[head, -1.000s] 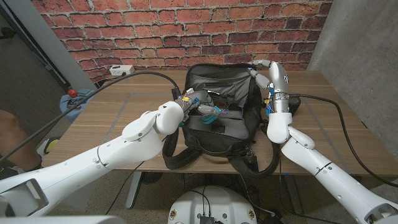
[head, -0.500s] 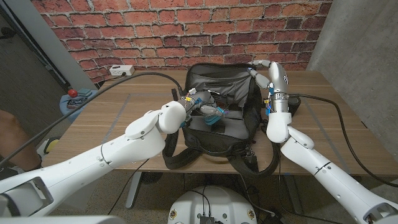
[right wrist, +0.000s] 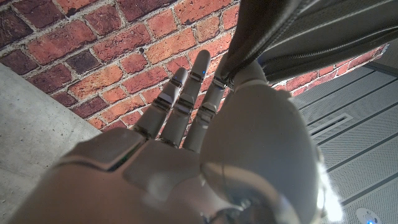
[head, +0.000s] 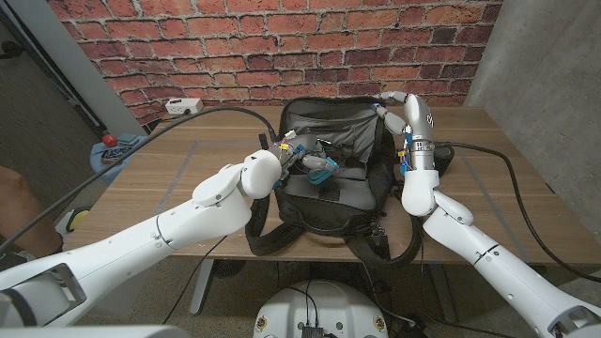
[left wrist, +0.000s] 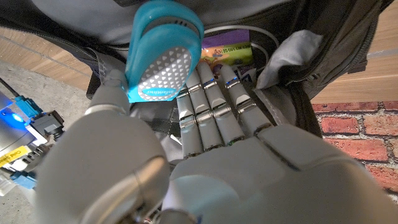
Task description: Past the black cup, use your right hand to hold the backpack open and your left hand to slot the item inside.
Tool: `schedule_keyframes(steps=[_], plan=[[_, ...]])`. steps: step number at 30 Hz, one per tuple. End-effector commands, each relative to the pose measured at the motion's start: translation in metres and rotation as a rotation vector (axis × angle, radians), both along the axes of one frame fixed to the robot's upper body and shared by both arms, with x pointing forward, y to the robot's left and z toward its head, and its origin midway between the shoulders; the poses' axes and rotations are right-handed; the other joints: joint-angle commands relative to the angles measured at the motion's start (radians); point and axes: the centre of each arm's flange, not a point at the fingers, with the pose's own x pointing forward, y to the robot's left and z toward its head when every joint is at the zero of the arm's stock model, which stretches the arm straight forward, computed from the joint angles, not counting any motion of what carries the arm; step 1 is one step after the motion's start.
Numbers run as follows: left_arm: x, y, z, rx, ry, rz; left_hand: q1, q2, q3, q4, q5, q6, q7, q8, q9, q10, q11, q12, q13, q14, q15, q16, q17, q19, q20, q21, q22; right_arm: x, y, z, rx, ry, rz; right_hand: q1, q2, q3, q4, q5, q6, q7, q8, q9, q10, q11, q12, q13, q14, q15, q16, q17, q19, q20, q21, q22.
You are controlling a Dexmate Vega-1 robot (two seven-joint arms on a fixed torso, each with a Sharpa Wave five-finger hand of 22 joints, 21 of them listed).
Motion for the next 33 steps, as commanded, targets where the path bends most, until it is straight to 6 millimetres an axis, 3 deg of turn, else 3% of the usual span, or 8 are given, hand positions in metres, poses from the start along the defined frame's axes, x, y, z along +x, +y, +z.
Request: schedule_keyframes(steps=[1,9,19,22,24,28,30,33], plan=[[0.0045,-0.0053,0.0009,0.01,0.022,-0.026,0.016,0.031,0.0,0.001,0.002,0.02,-0.035,0.157,0.035,-0.013,-0.045,-0.039,-0.017,-0.024,0.017,-0.008,0.011,-0.026,0.014,-0.005,0.001,-0.0011,-0.002,-0.0012,0.001,0.005,-0.007,0.003,0.01,-0.006,-0.001,0.004,0.009,0.0,0.006,0.001,0.009,0.001,0.003,0.004,0.012,-0.113,-0.003,0.002,0.003,-0.129,0.01,0.004],[0.0048,-0.0059,0.0002,0.021,0.039,-0.049,-0.029,0.012,-0.024,0.015,-0.013,-0.096,-0.046,0.095,0.022,-0.13,-0.019,-0.12,-0.057,-0.1,0.053,-0.041,0.013,-0.076,0.038,-0.022,0.001,-0.002,-0.0032,-0.0002,0.002,0.004,-0.009,0.003,0.011,-0.007,0.0,0.004,0.009,0.001,0.005,0.001,0.01,0.0,0.002,0.005,0.012,-0.113,-0.004,0.003,0.002,-0.13,0.01,0.004],[0.0048,-0.0071,0.0001,0.024,0.059,-0.067,-0.056,0.004,-0.033,0.02,-0.023,-0.157,-0.037,0.062,0.018,-0.19,0.002,-0.167,-0.079,-0.148,0.073,-0.065,0.005,-0.105,0.047,-0.032,0.0,-0.0022,-0.0048,-0.0004,0.006,0.003,-0.008,0.003,0.011,-0.008,0.0,0.004,0.009,0.0,0.005,0.001,0.01,0.0,0.001,0.005,0.013,-0.113,-0.006,0.004,0.003,-0.13,0.01,0.004],[0.0052,-0.0082,0.0002,0.04,0.076,-0.067,-0.067,0.003,-0.036,0.021,-0.026,-0.201,-0.028,0.037,0.015,-0.245,0.033,-0.203,-0.094,-0.186,0.085,-0.08,0.002,-0.123,0.053,-0.04,0.001,-0.0019,-0.0055,-0.001,0.009,0.004,-0.009,0.003,0.011,-0.008,0.0,0.004,0.008,0.001,0.004,0.001,0.01,0.0,0.001,0.006,0.013,-0.113,-0.006,0.005,0.002,-0.13,0.01,0.004],[0.0055,-0.0083,0.0001,0.044,0.083,-0.069,-0.071,0.003,-0.037,0.022,-0.028,-0.216,-0.025,0.028,0.014,-0.266,0.029,-0.217,-0.099,-0.2,0.093,-0.085,0.0,-0.132,0.055,-0.043,0.001,-0.0017,-0.0058,-0.0013,0.009,0.005,-0.01,0.003,0.011,-0.009,0.0,0.004,0.008,0.002,0.004,0.001,0.009,0.0,0.001,0.006,0.013,-0.113,-0.006,0.005,0.003,-0.13,0.01,0.004],[0.0065,-0.0081,0.0,0.061,0.106,-0.069,-0.085,0.0,-0.044,0.023,-0.033,-0.27,-0.017,-0.006,0.01,-0.325,0.061,-0.256,-0.117,-0.244,0.113,-0.103,-0.008,-0.155,0.062,-0.052,0.001,-0.0009,-0.0053,-0.0018,0.006,0.008,-0.01,0.003,0.011,-0.009,0.0,0.004,0.008,0.001,0.004,0.001,0.01,0.0,0.001,0.007,0.012,-0.113,-0.007,0.006,0.002,-0.13,0.01,0.004],[0.0068,-0.0081,0.0001,0.066,0.112,-0.067,-0.097,-0.001,-0.052,0.023,-0.04,-0.323,-0.001,-0.042,0.006,-0.392,0.092,-0.298,-0.137,-0.299,0.143,-0.123,-0.017,-0.175,0.072,-0.06,0.002,-0.0003,-0.0045,-0.0015,0.005,0.01,-0.007,0.003,0.011,-0.009,0.0,0.004,0.008,0.0,0.004,0.001,0.01,0.001,0.001,0.007,0.013,-0.113,-0.008,0.006,0.002,-0.13,0.01,0.004],[0.007,-0.007,0.0001,0.067,0.118,-0.068,-0.101,-0.002,-0.055,0.023,-0.042,-0.339,-0.001,-0.052,0.005,-0.402,0.103,-0.305,-0.142,-0.307,0.148,-0.125,-0.02,-0.181,0.073,-0.063,0.003,0.0004,-0.0033,-0.0012,0.001,0.01,-0.006,0.003,0.012,-0.009,0.0,0.004,0.008,0.0,0.004,0.002,0.011,0.001,0.001,0.007,0.013,-0.113,-0.008,0.006,0.003,-0.13,0.01,0.004]])
